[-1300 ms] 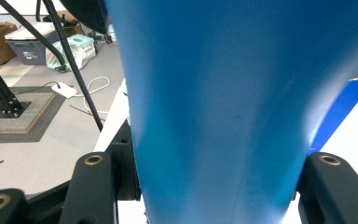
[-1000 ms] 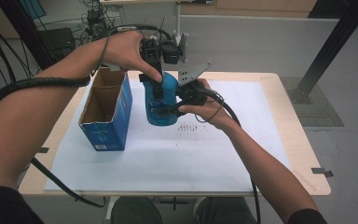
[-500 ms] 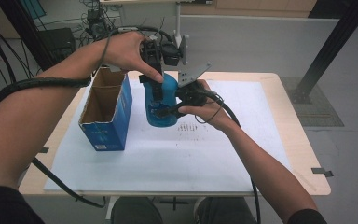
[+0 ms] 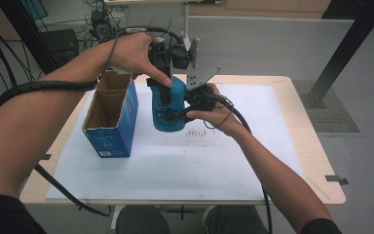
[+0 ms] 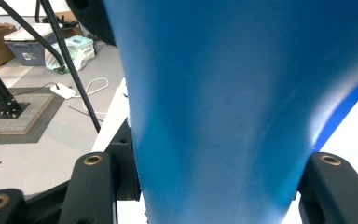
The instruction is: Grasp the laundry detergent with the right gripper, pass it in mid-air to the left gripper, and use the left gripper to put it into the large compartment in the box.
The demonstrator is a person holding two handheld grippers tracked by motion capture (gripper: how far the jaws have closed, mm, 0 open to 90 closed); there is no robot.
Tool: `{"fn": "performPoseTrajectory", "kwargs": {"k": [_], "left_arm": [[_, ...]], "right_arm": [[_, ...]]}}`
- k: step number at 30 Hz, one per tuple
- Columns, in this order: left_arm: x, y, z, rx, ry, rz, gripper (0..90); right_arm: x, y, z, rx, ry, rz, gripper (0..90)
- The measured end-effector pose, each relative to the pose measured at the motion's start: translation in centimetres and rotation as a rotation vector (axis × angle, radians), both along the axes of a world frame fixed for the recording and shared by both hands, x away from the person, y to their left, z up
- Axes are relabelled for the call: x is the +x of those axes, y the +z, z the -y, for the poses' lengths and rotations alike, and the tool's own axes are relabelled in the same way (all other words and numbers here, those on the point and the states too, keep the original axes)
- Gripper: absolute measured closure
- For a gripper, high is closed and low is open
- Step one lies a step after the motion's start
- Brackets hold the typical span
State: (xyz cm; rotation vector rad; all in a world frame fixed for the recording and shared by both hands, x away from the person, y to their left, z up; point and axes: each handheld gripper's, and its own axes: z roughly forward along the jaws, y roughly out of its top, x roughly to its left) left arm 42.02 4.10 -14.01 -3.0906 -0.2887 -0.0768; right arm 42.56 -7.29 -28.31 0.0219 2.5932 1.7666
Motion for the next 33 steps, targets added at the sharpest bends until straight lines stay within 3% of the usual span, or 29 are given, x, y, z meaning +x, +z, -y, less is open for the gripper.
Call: {"fn": "performPoseTrajectory", "kwargs": {"k": [14, 33], "left_arm": [[-0.13, -0.18, 0.43, 0.004, -0.012, 0.021, 36.9], [-0.04, -0.48, 0.27, 0.003, 0.001, 0.0, 37.2]], "right_arm": [[0.0, -0.1, 0.19, -0.001, -0.009, -0.002, 42.4], [0.09, -0.38, 0.14, -0.012, -0.002, -0.009, 41.4]]}}
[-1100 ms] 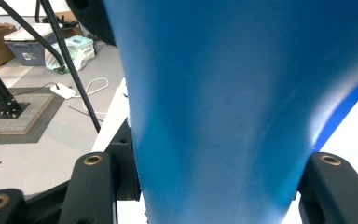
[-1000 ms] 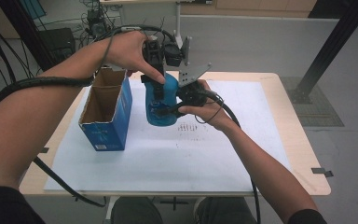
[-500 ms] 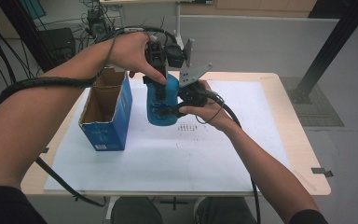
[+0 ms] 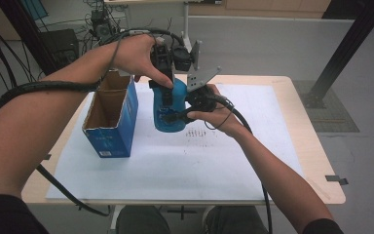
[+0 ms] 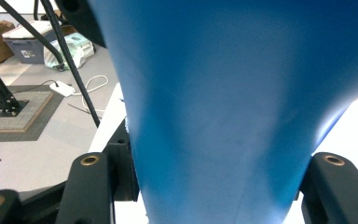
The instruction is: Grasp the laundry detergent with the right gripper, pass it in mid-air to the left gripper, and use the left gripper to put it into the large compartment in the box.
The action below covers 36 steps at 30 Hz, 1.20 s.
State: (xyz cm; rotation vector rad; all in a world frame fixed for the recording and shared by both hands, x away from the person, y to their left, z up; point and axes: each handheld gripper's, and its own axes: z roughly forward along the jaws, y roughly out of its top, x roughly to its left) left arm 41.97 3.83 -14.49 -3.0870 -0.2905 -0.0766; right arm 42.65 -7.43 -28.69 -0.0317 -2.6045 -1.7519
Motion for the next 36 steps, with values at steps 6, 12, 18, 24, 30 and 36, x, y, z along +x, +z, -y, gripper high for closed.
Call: {"fn": "performPoseTrajectory", "kwargs": {"k": [6, 12, 18, 24, 30, 36], "left_arm": [[-0.09, -0.1, 0.01, -0.003, 0.001, -0.004, 37.4], [-0.12, -0.03, -0.15, -0.001, 0.002, -0.005, 37.4], [-0.17, -0.01, -0.13, -0.001, 0.004, -0.006, 37.5], [-0.17, 0.0, -0.12, -0.005, 0.005, -0.008, 37.5], [-0.18, 0.05, 0.03, -0.002, 0.002, -0.008, 37.5], [-0.19, 0.07, 0.07, -0.003, 0.005, -0.011, 37.5]], "right_arm": [[0.03, -0.15, -0.1, -0.003, 0.001, 0.007, 41.2], [0.01, -0.15, -0.18, -0.002, 0.001, 0.013, 41.1], [-0.01, -0.17, -0.25, 0.001, 0.0, 0.015, 41.0], [-0.05, -0.16, -0.19, 0.002, 0.002, 0.016, 41.0], [-0.06, -0.14, -0.08, 0.003, 0.001, 0.015, 40.8], [-0.06, -0.12, -0.03, 0.003, 0.0, 0.012, 40.7]]}}
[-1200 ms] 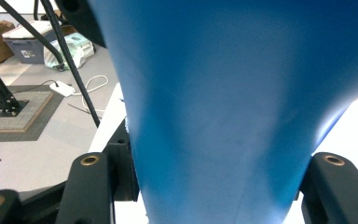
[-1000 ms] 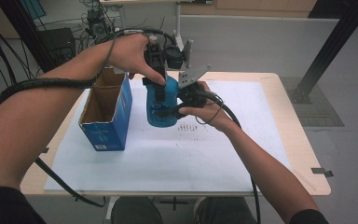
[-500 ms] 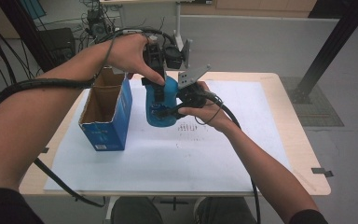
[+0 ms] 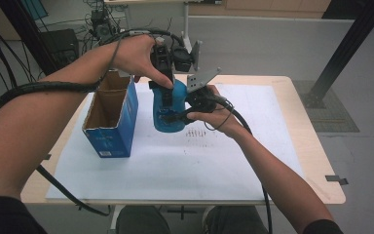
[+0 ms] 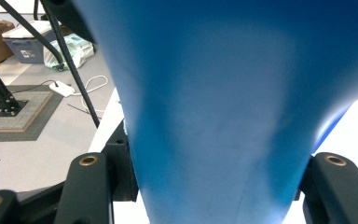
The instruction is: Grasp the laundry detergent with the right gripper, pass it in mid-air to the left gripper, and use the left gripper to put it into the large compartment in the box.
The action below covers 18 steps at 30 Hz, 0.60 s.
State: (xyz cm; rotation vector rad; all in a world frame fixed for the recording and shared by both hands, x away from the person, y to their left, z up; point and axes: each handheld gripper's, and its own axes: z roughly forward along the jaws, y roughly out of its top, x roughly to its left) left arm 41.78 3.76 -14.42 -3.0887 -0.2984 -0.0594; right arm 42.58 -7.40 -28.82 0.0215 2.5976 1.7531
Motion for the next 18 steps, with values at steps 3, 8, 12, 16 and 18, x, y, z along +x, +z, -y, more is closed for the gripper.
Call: {"fn": "performPoseTrajectory", "kwargs": {"k": [3, 8, 12, 16, 18], "left_arm": [[-0.05, -0.04, 0.01, 0.002, 0.0, 0.002, 37.5], [-0.09, 0.0, -0.03, 0.004, 0.002, 0.002, 37.6], [-0.09, 0.04, -0.04, 0.007, 0.0, 0.003, 37.6], [-0.09, 0.06, -0.07, 0.008, 0.001, 0.001, 37.6], [-0.11, 0.05, -0.06, 0.007, 0.0, 0.002, 37.6]], "right_arm": [[-0.01, 0.0, 0.01, -0.004, -0.002, 0.0, 40.6], [0.0, -0.01, -0.03, -0.003, -0.006, 0.0, 40.4], [-0.01, 0.0, -0.07, -0.004, -0.01, 0.005, 40.3], [0.03, -0.02, -0.08, -0.003, -0.008, 0.003, 40.2], [0.04, -0.02, -0.08, -0.003, -0.006, 0.001, 40.1]]}}
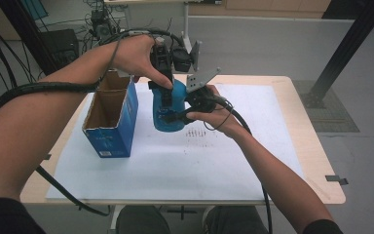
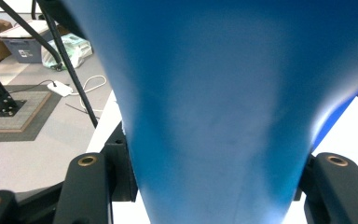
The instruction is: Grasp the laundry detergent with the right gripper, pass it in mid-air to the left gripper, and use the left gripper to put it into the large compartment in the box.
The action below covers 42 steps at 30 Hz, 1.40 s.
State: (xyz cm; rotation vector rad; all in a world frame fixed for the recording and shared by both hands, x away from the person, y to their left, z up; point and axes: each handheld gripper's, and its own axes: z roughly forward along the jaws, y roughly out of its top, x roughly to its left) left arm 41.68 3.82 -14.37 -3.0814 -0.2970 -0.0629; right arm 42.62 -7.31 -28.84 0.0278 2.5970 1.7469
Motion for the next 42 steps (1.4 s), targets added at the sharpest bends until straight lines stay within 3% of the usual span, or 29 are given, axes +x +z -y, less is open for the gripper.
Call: {"fn": "performPoseTrajectory", "kwargs": {"k": [42], "left_arm": [[0.03, 0.17, 0.07, 0.004, 0.005, -0.002, 37.7]], "right_arm": [[0.05, 0.02, 0.02, 0.005, -0.002, -0.015, 39.5]]}}
